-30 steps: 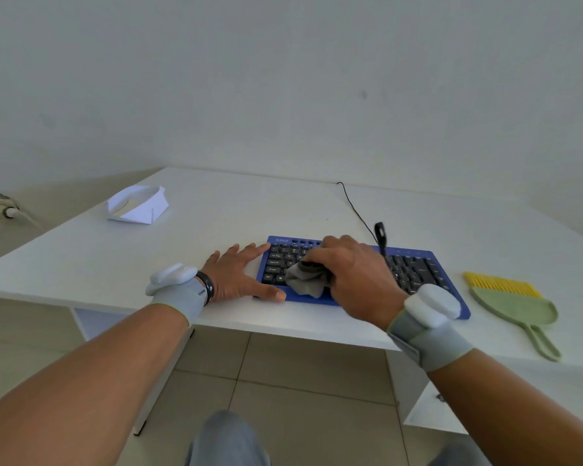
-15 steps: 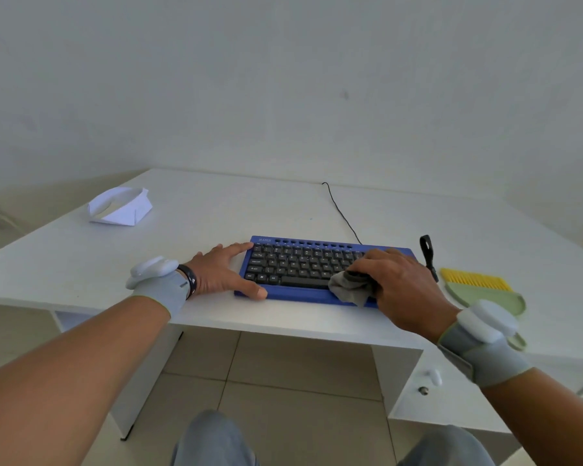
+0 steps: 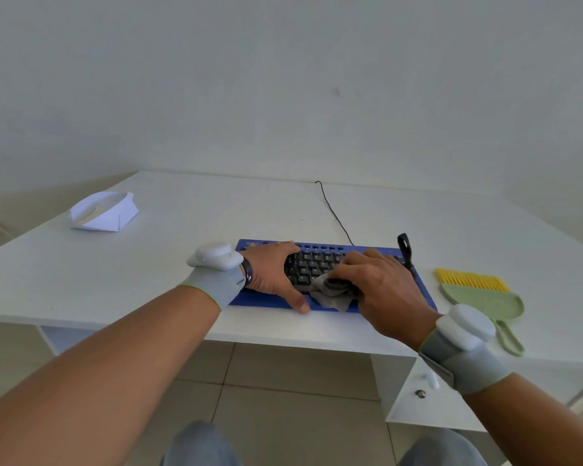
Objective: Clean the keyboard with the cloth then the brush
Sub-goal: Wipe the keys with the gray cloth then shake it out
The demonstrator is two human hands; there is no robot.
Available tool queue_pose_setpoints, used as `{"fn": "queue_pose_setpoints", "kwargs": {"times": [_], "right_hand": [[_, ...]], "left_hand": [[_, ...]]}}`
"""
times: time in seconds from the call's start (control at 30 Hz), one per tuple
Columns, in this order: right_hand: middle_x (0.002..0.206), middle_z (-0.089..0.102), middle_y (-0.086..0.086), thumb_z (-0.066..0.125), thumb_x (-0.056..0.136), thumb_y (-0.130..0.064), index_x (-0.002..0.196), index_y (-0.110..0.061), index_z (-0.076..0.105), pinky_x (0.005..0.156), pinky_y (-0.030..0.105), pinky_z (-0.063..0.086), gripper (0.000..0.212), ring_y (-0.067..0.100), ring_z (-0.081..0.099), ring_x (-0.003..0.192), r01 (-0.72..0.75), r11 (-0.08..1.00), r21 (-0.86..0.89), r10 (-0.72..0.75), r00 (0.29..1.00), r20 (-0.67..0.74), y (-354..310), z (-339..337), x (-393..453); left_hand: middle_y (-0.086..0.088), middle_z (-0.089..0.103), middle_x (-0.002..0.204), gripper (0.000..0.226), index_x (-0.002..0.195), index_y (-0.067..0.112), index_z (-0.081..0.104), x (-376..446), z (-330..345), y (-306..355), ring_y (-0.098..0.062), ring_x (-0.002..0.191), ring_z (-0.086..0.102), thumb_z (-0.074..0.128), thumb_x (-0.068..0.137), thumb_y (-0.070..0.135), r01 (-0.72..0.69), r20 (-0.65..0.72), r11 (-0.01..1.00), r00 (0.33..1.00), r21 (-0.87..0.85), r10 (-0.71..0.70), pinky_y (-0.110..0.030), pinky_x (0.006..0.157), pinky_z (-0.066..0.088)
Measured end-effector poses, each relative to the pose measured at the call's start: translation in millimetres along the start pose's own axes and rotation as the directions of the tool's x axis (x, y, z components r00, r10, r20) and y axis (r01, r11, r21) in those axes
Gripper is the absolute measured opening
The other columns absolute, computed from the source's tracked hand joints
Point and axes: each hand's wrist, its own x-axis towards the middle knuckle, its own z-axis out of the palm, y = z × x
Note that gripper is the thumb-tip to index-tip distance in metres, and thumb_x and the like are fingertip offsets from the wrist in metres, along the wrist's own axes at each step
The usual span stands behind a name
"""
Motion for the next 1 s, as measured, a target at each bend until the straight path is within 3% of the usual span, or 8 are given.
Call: {"fn": "queue_pose_setpoints", "kwargs": {"times": [0.17,0.4,0.57,0.63,0.8,0.87,0.93,1.0], "right_hand": [[0.102,0.062,-0.007,0.059,0.081,0.002,0.111,-0.028,0.067,0.077,0.036,0.043,0.043,0.022,0.051,0.092,-0.082,0.997,0.007,0.083,0.996,-0.035,24,-6,-25],[0.104,0.063,0.0,0.059,0.08,0.003,0.115,-0.023,0.066,0.072,0.035,0.041,0.044,0.024,0.052,0.088,-0.168,0.986,-0.016,0.167,0.985,-0.053,46,-20,-43],[0.098,0.062,0.001,0.06,0.078,0.001,0.112,-0.022,0.066,0.07,0.038,0.043,0.042,0.025,0.052,0.085,-0.082,0.997,0.001,0.081,0.99,-0.113,30,-16,-25],[0.097,0.061,0.0,0.058,0.08,-0.004,0.11,-0.023,0.065,0.07,0.04,0.044,0.036,0.024,0.051,0.085,-0.022,1.0,0.004,0.023,0.994,-0.111,17,-11,-15],[0.094,0.061,-0.002,0.045,0.08,-0.012,0.103,-0.026,0.066,0.07,0.038,0.042,0.034,0.022,0.048,0.081,-0.011,1.0,0.008,0.012,0.997,-0.079,17,1,-12],[0.095,0.06,-0.003,0.04,0.082,-0.011,0.103,-0.026,0.066,0.072,0.038,0.042,0.037,0.021,0.047,0.081,-0.038,0.999,-0.013,0.037,0.997,-0.066,26,0,-18],[0.097,0.06,-0.004,0.051,0.08,-0.003,0.104,-0.026,0.066,0.073,0.039,0.042,0.036,0.022,0.048,0.085,-0.064,0.997,-0.031,0.062,0.996,-0.058,38,-3,-26],[0.098,0.06,-0.005,0.057,0.077,0.002,0.104,-0.027,0.066,0.072,0.039,0.043,0.04,0.023,0.049,0.087,-0.107,0.994,-0.035,0.105,0.993,-0.051,52,-8,-36]], "left_hand": [[0.006,0.034,0.157,0.132,0.155,0.03,0.022,-1,3,1,-0.023,0.143,0.033,0.076,0.044,0.077,0.027,-0.027,0.998,0.999,0.061,-0.026,-0.053,0.12,0.013],[0.007,0.028,0.16,0.133,0.155,0.03,0.02,-1,1,0,-0.022,0.146,0.028,0.074,0.044,0.079,0.021,-0.009,0.995,1.0,0.096,-0.021,-0.055,0.12,0.007],[0.0,0.011,0.165,0.141,0.155,0.023,0.02,16,-6,13,-0.017,0.152,-0.002,0.078,0.04,0.079,0.003,0.001,0.985,1.0,0.172,-0.003,-0.059,0.118,-0.007],[-0.002,0.01,0.165,0.143,0.156,0.019,0.018,21,-8,25,-0.018,0.152,-0.002,0.083,0.041,0.074,-0.017,0.01,0.983,1.0,0.182,0.015,-0.056,0.12,-0.003],[0.005,0.054,0.129,0.115,0.131,0.024,0.045,38,-4,40,-0.022,0.125,0.051,0.093,0.033,0.064,-0.01,0.078,0.994,0.997,0.108,0.001,-0.042,0.108,0.039],[0.005,0.049,0.142,0.131,0.144,0.021,0.034,40,-3,40,-0.022,0.132,0.047,0.094,0.035,0.062,-0.014,0.095,0.996,0.995,0.088,0.006,-0.041,0.111,0.038],[0.003,0.025,0.161,0.151,0.157,0.023,0.01,38,-4,42,-0.023,0.147,0.027,0.09,0.037,0.066,-0.001,0.099,0.989,0.995,0.151,-0.014,-0.047,0.12,0.021],[0.003,0.013,0.165,0.154,0.158,0.025,0.0,35,-4,43,-0.023,0.15,0.017,0.088,0.039,0.069,0.011,0.098,0.984,0.995,0.18,-0.029,-0.053,0.121,0.009]]}}
